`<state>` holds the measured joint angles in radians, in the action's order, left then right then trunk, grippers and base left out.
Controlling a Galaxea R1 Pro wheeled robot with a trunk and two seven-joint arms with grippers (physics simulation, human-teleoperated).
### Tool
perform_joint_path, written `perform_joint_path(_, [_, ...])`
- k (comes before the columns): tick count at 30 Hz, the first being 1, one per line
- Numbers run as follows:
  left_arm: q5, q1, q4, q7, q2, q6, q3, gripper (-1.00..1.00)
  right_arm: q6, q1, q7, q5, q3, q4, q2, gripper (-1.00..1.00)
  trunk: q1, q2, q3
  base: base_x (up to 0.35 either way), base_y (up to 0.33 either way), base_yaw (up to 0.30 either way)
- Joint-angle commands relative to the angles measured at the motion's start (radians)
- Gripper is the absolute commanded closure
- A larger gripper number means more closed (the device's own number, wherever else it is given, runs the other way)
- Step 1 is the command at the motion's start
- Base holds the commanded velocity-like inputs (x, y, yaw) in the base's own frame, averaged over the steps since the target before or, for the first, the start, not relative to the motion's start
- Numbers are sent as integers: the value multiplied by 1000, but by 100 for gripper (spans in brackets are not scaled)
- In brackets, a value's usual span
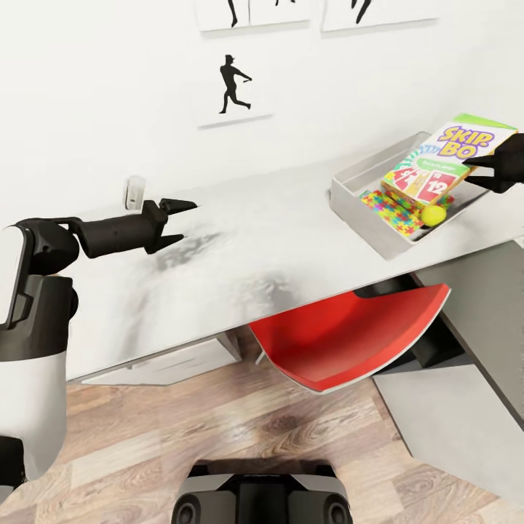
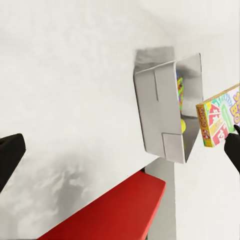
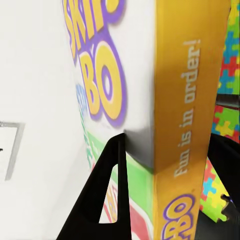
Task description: Put all the toys in the child's room - the three board games (two on the bed and one on the table), the two jigsaw puzzles on the table, and the tennis ball on the table - inside the toy box on the table in the child's room.
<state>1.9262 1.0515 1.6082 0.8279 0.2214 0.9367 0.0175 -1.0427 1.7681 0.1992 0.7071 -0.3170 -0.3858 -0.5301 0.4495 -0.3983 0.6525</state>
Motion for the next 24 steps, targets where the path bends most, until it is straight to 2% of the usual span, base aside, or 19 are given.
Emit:
perform_joint_path(1, [10, 1, 1, 11, 1, -1, 1, -100, -4, 1, 7, -12, -8, 1, 1, 100, 1, -2, 1, 0, 0, -20])
perform_joint_path(6, [27, -2, 0, 55, 19, -2, -6, -100, -4, 2, 2, -11, -9, 6, 27, 100, 1, -2, 1, 0, 0, -11])
perform_joint_path(10, [59, -5, 0, 73, 24, -2, -16, -100, -4, 2, -3, -11, -9, 12, 34, 100, 1, -2, 1, 0, 0, -4])
perform_joint_path(13, [68, -5, 1, 78, 23, -2, -19, -100, -4, 1, -5, -12, -10, 18, 34, 100, 1, -2, 1, 0, 0, -2])
perform_joint_path(18, [78, 6, 1, 85, 12, -2, -21, -100, -4, 0, -8, -11, -11, 65, 27, 100, 1, -2, 1, 0, 0, -1])
perform_joint_path(23, [81, 16, 1, 98, -21, -2, -19, -100, -4, 0, -9, -10, -12, 94, 19, 100, 1, -2, 1, 88, -66, 0])
perform_joint_path(24, [81, 16, 1, 98, -21, -2, -19, -100, -4, 0, -9, -10, -12, 94, 19, 100, 1, -2, 1, 155, -116, 0])
